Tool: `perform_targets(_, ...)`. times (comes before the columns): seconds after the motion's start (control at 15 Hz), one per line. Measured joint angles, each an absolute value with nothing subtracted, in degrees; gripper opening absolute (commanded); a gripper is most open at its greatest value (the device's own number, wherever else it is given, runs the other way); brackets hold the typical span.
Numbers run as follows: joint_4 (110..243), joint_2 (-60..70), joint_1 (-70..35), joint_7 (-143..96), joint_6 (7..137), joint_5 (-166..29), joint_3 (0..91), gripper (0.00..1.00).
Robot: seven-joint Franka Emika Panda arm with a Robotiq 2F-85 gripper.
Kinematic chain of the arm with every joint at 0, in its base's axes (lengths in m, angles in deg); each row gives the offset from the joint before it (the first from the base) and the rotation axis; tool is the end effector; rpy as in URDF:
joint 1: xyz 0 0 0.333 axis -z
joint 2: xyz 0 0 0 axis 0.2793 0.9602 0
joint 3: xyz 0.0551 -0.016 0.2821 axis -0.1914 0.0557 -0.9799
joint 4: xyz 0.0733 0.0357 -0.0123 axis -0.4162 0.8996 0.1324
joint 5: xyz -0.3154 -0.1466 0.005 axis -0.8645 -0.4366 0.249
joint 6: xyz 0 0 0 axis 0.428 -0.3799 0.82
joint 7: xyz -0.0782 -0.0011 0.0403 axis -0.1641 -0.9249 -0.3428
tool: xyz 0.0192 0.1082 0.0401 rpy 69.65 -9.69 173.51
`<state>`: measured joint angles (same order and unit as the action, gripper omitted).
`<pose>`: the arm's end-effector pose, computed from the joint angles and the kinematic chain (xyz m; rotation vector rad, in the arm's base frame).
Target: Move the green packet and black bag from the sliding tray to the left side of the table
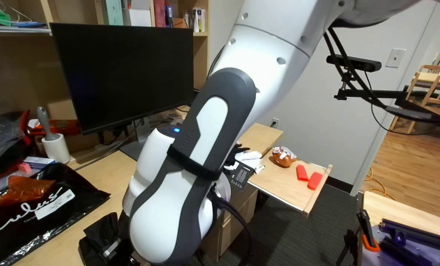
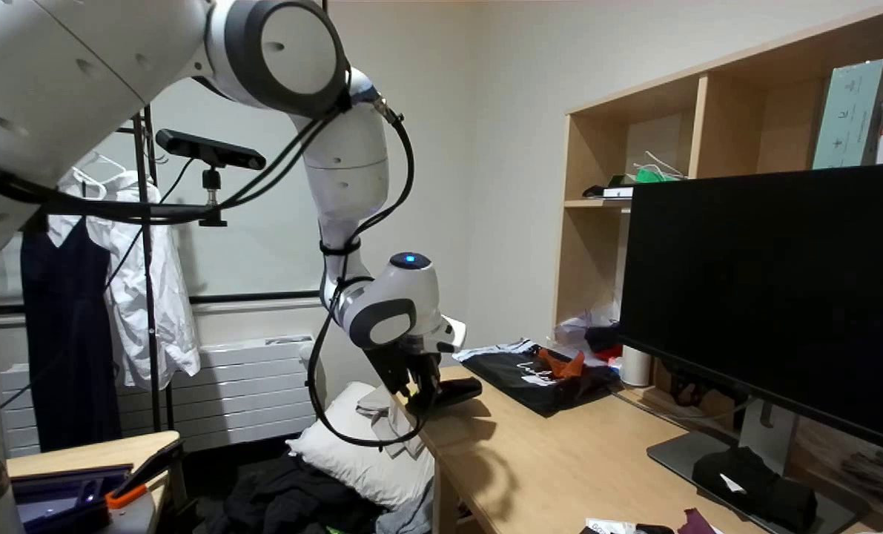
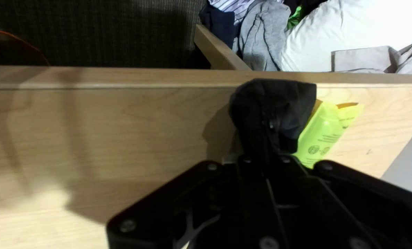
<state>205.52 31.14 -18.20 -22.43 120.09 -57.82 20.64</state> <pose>0.5169 0.2060 0.1256 -2.7937 -0.0897 -0.4053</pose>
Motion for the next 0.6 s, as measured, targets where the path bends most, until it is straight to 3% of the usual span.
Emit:
perform_targets(0.07, 205.1, 31.8, -17.7, -22.3, 120.1, -58.4, 19.8, 0.07)
perform_targets(0.13, 204.8, 32.4, -17.3, -22.1, 120.1, -58.9, 19.3, 0.32)
perform_targets(0.2, 204.7, 32.7, -17.1, -22.0, 120.1, -59.3, 19.0, 0.33)
perform_targets(0.6, 204.6, 33.2, -15.3, -22.0, 120.1, -59.3, 17.8, 0.71)
